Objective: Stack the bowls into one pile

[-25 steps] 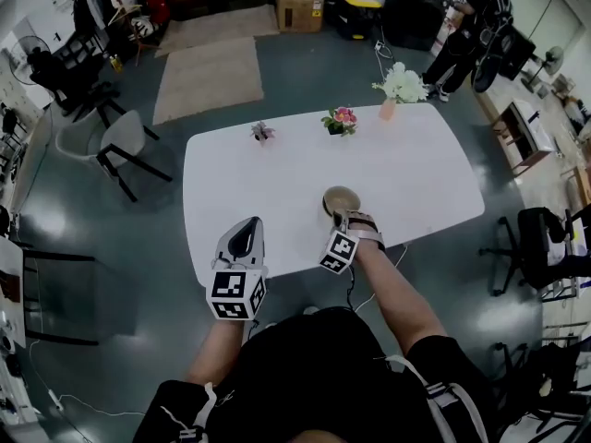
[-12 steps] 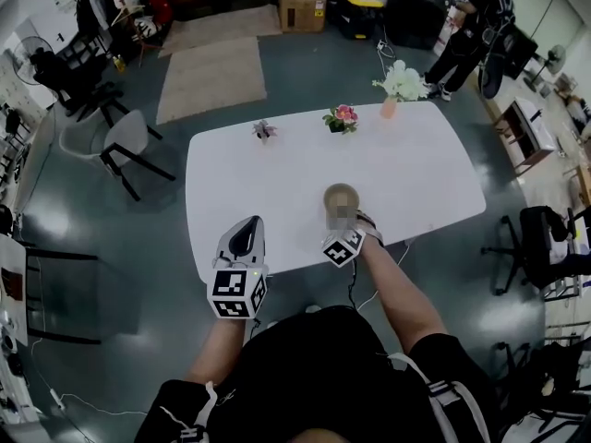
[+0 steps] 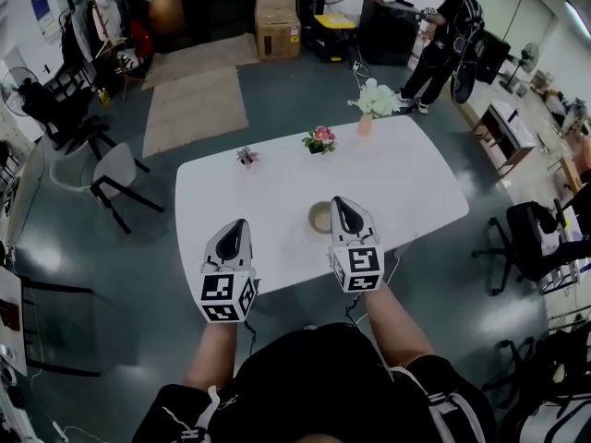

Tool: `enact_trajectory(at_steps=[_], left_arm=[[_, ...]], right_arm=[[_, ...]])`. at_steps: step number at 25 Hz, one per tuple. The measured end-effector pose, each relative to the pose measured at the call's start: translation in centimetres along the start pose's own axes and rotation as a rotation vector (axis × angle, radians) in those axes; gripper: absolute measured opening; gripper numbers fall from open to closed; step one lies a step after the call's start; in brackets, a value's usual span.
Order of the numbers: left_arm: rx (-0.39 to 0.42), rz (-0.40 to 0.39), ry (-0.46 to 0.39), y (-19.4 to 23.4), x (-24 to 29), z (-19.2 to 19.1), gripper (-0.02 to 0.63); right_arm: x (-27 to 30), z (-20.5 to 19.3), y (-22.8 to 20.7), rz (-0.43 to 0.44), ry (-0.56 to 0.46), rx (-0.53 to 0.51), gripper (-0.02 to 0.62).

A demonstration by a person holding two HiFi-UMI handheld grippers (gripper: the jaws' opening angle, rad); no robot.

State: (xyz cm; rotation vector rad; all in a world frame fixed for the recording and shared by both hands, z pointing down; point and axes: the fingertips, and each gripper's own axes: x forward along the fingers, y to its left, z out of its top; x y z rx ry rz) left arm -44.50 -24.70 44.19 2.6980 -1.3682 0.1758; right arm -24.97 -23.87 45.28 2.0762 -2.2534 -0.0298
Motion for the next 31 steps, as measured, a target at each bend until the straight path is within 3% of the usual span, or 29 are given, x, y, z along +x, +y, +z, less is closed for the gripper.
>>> enact_trajectory(at_steps=[5, 23, 31], left_arm=[[0.014, -0.032, -0.003, -1.0, -0.8, 0.6, 0.014], [0.031, -0.091, -0.006, -1.2, -4.0, 0.3, 0.014], [0.032, -0.115, -0.040, -1.1, -4.8, 1.6, 0.014]], right_arm=[[-3.7, 3.3, 1.5, -0.028, -0.127, 0.002, 0.014], [-6.4, 4.1, 5.6, -0.045, -0.124, -0.012, 0.013], [-7.1, 5.9, 6.9, -0.090, -0.149, -0.114, 0.014]])
